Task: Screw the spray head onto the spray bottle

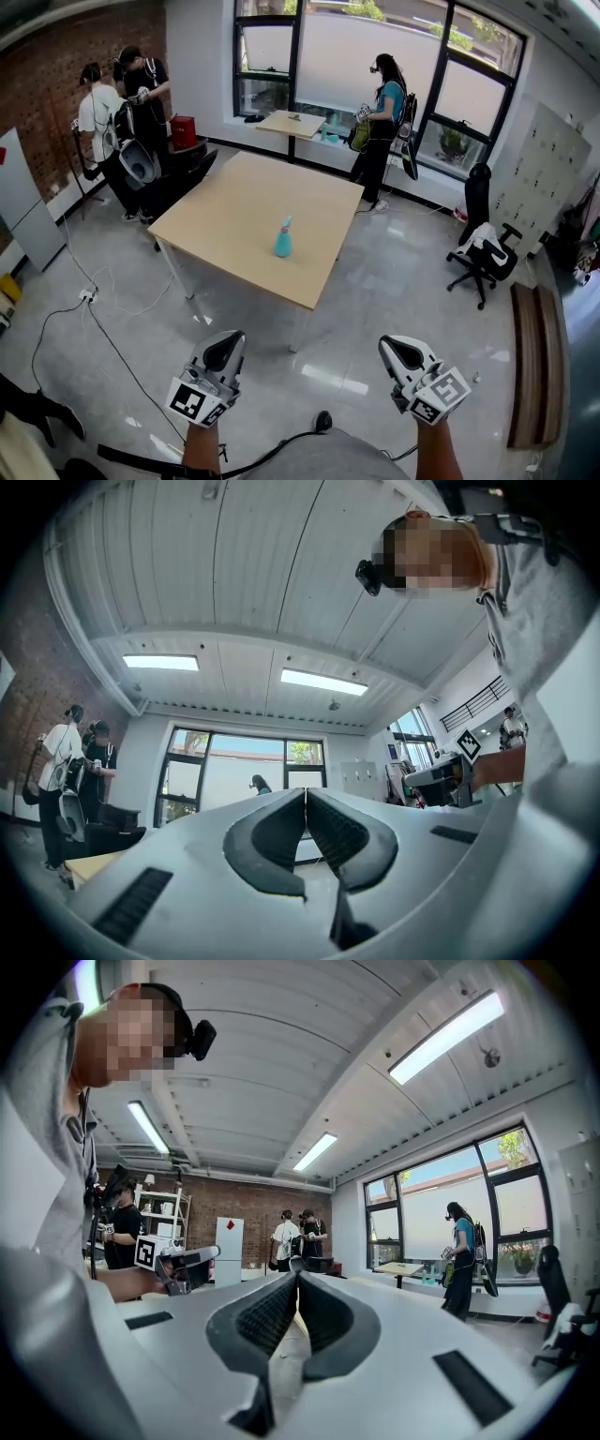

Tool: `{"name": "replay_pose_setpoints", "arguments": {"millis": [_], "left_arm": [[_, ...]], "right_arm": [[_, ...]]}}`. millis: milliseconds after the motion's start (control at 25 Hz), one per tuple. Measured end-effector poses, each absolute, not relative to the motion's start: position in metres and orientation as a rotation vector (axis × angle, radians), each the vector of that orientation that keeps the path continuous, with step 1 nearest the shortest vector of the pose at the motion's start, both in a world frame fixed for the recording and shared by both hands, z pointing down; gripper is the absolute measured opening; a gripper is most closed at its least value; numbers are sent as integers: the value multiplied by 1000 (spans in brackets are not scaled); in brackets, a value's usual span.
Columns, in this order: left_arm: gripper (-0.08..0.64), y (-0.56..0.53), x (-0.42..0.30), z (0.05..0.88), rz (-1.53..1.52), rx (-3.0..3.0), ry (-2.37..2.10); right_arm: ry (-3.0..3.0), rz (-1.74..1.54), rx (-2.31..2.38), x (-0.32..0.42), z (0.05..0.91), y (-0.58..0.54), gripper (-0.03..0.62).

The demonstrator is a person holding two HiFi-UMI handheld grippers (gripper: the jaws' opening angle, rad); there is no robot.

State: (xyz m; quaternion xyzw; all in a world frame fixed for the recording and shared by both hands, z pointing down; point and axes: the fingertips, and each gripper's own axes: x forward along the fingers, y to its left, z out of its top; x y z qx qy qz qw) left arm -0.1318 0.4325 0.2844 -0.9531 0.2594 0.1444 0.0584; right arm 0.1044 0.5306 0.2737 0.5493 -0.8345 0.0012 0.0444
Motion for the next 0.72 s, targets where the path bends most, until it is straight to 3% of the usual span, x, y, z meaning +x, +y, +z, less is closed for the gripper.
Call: {"name": "replay_pose_setpoints", "arguments": {"millis": [440,720], "left_arm": [[5,352,-124,308,316,-2894,932],[5,288,-74,308,287,-2848,989]], "right_arm": [[-2631,136,1571,128,310,421,8],[-2743,38,1438,164,306,333,8]]}}
